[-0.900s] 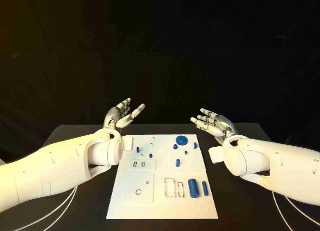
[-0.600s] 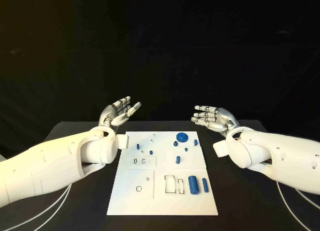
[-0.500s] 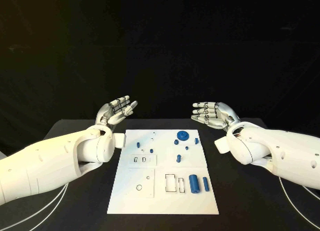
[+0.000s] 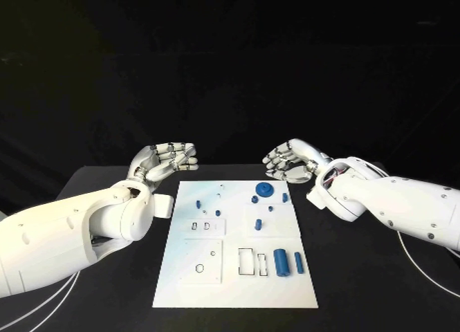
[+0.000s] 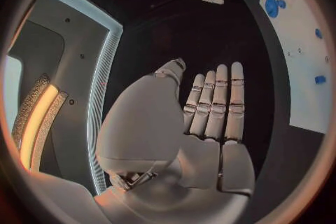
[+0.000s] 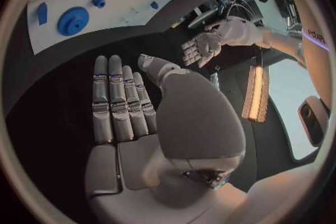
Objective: Assemble the parts on the task board
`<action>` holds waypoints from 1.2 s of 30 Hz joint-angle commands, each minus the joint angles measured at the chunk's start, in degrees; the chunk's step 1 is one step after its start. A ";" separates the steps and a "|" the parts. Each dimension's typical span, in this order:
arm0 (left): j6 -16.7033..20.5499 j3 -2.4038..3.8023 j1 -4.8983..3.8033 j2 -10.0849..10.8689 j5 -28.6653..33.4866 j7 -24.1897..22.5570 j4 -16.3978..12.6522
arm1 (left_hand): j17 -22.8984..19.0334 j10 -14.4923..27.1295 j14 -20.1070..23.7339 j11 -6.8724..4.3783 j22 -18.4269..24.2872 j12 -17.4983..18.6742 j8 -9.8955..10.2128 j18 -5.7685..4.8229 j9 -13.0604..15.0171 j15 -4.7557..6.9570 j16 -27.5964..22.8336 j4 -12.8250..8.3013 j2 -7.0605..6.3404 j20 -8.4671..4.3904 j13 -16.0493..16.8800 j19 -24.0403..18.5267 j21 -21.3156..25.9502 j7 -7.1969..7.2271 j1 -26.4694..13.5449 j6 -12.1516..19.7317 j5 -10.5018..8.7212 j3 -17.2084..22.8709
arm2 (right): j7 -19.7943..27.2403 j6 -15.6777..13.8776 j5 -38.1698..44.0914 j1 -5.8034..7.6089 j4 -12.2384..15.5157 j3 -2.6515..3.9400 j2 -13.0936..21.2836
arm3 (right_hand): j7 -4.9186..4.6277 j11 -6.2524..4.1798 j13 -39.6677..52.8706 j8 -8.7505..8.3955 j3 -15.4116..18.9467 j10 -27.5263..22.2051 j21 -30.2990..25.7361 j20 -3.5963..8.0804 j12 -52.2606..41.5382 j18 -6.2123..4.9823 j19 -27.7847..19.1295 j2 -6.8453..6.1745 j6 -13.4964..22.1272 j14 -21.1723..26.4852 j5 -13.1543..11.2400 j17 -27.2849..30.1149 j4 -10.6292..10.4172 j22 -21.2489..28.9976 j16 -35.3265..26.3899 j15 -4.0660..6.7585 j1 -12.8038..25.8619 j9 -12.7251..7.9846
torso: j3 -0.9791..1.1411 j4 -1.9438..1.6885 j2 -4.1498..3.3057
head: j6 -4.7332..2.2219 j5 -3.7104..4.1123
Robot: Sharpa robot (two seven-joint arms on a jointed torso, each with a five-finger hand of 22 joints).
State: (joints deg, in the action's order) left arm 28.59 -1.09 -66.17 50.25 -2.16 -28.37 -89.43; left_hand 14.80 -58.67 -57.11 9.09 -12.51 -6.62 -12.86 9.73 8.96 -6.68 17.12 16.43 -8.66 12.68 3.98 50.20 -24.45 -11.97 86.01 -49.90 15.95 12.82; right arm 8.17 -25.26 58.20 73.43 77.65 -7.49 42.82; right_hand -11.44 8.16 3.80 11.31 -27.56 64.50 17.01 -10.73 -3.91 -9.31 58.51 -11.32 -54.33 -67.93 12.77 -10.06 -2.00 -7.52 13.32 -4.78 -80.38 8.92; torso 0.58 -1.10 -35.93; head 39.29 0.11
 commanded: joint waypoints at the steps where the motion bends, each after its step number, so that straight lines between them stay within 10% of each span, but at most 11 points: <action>1: -3.09 0.19 -0.23 1.24 -4.41 1.40 -2.29 | 8.69 -7.48 -7.59 -1.46 -7.19 0.91 -1.44 0.54 1.59 2.55 8.32 -0.26 -3.46 -2.58 0.38 3.18 -12.02 0.77 0.73 -3.41 -0.35 4.80 | -7.13 6.19 16.56 0.63 -0.18 0.03 -0.53 | 2.27 -3.24 0.47 0.44 0.73 7.14 15.40 5.64 0.39 -0.83 8.78 -2.11 -4.81 -13.88 0.31 -11.81 1.99 -9.39 11.62 4.48 1.29 1.50 | 0.08 -0.63 -1.50 | -0.07 0.47; 4: -3.86 0.31 -0.33 2.50 -5.40 2.04 -4.19 | 13.50 -8.22 -8.19 -1.89 -11.03 0.93 -1.71 0.51 2.20 3.19 14.71 -0.28 -4.24 -3.38 0.57 2.85 -17.80 0.99 0.48 -3.43 -0.40 5.99 | -8.93 8.51 21.28 1.16 0.16 0.04 -0.82 | 2.74 -3.58 0.91 0.07 -0.23 7.83 20.46 6.24 0.27 -1.01 10.53 -2.90 -5.15 -17.58 1.06 -17.96 1.74 -12.87 19.07 5.23 2.13 2.10 | 0.13 -0.95 -2.19 | -0.28 0.73; 9: -4.97 0.43 -0.58 4.48 -6.51 3.08 -7.25 | 22.91 -8.98 -6.05 -2.28 -19.17 0.60 -2.23 0.64 3.87 3.70 28.19 -0.54 -5.45 -3.77 1.45 -0.20 -29.77 1.18 -0.81 -2.70 -0.49 8.36 | -11.33 12.17 27.66 1.79 0.91 0.05 -1.16 | 3.11 -3.52 2.51 -0.34 -3.33 6.49 47.65 5.84 0.20 3.09 18.23 -5.27 -4.55 -18.53 0.72 -51.32 0.75 -45.82 54.51 4.77 4.17 4.87 | 0.13 -1.66 -3.28 | -0.24 1.52; 12: -5.34 0.46 -0.67 5.15 -6.98 3.40 -8.54 | 25.14 -8.84 -4.93 -2.24 -21.24 0.11 -2.42 0.66 4.44 3.70 31.91 -0.62 -5.68 -3.75 1.99 -1.31 -32.83 1.24 -1.29 -2.43 -0.50 8.78 | -12.62 13.79 30.15 1.93 1.40 0.05 -1.15 | 3.03 -3.32 2.68 -0.29 -2.90 4.88 54.24 5.55 0.30 4.34 20.89 -5.20 -4.33 -19.19 0.69 -58.15 0.73 -54.59 60.92 4.51 4.83 5.77 | 0.09 -2.19 -3.76 | -0.15 1.77; 36: -6.17 0.70 -1.29 6.36 -7.39 3.99 -10.61 | 26.95 -7.74 -4.13 -2.11 -23.79 -0.41 -2.38 0.72 5.08 3.56 36.07 -0.66 -5.76 -3.71 2.76 -2.00 -36.86 1.15 -1.95 -1.52 -0.50 9.21 | -15.98 16.14 35.65 2.04 -0.13 -0.03 -3.71 | 3.11 -3.12 3.14 -0.41 -1.10 2.39 61.55 4.99 0.33 5.81 23.90 -4.92 -3.67 -19.58 1.09 -63.53 0.51 -64.68 66.62 4.32 5.72 7.53 | -0.16 -3.22 -6.06 | -0.65 2.45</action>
State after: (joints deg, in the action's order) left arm 23.69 -0.45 -67.34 56.60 -9.21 -24.28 -99.82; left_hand 41.70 -66.75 -61.60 6.97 -36.26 -6.99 -15.18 9.71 13.99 -3.08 53.02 15.73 -14.27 9.01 6.66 48.73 -61.00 -10.82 84.35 -51.92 15.73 21.67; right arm -7.11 -10.23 91.89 75.46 77.62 -7.52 39.23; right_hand -8.37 5.12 6.88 11.23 -28.84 67.24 78.28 -5.75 -3.91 -4.37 82.03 -16.51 -58.34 -83.72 13.66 -73.51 -1.42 -72.12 79.66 -0.29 -75.01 16.38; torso 0.48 -4.16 -41.70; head 38.67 2.66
